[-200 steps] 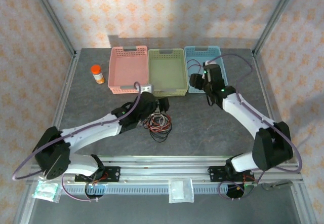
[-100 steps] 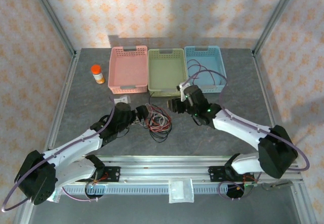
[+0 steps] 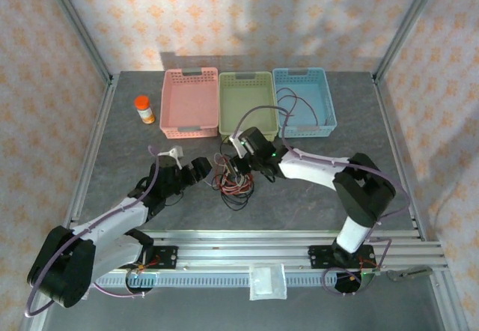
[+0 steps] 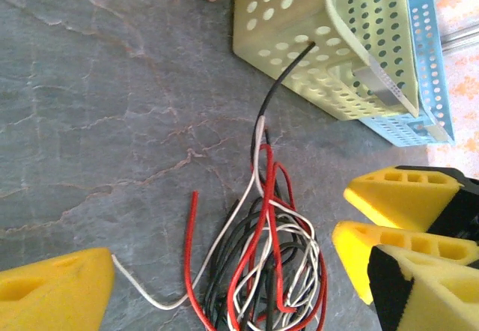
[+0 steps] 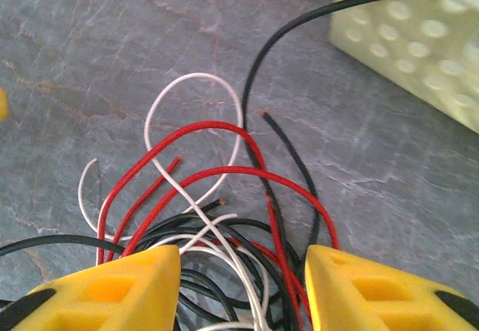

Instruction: Untangle the cables

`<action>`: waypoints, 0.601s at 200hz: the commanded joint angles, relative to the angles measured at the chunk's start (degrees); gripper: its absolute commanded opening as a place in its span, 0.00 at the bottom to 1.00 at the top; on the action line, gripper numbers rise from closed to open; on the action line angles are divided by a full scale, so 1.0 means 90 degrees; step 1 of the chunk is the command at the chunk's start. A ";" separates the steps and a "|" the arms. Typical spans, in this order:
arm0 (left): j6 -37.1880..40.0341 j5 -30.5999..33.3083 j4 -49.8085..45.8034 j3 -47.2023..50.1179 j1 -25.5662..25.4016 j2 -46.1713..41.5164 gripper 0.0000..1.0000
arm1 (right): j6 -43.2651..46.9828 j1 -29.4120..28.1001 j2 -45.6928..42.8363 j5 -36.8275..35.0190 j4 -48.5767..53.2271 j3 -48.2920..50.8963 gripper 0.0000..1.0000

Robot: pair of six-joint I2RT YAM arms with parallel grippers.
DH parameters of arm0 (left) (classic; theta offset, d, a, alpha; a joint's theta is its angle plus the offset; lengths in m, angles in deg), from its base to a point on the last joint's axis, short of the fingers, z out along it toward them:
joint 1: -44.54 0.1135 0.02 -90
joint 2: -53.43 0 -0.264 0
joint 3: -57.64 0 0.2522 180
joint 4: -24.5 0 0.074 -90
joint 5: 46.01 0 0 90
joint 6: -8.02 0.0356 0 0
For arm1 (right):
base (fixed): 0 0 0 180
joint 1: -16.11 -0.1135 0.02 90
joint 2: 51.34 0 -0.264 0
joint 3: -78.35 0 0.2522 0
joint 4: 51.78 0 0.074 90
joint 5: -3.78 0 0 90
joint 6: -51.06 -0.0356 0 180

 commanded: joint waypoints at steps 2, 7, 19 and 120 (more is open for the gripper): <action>-0.0157 -0.0333 0.0465 0.0159 0.0091 -0.0038 0.89 | 0.0291 -0.0032 0.0279 0.0184 0.0377 -0.0356 0.47; -0.0172 -0.0340 0.0476 0.0169 0.0095 -0.0049 0.89 | 0.0333 -0.0045 0.0332 0.0181 0.0401 -0.0405 0.46; -0.0187 -0.0367 0.0515 0.0184 0.0108 -0.0057 0.89 | 0.0396 -0.0069 0.0436 0.0108 0.0445 -0.0494 0.45; 0.0170 -0.0357 0.0153 -0.0080 0.0103 0.0127 0.88 | 0.0694 -0.0092 0.1085 -0.0017 0.0737 -0.0993 0.34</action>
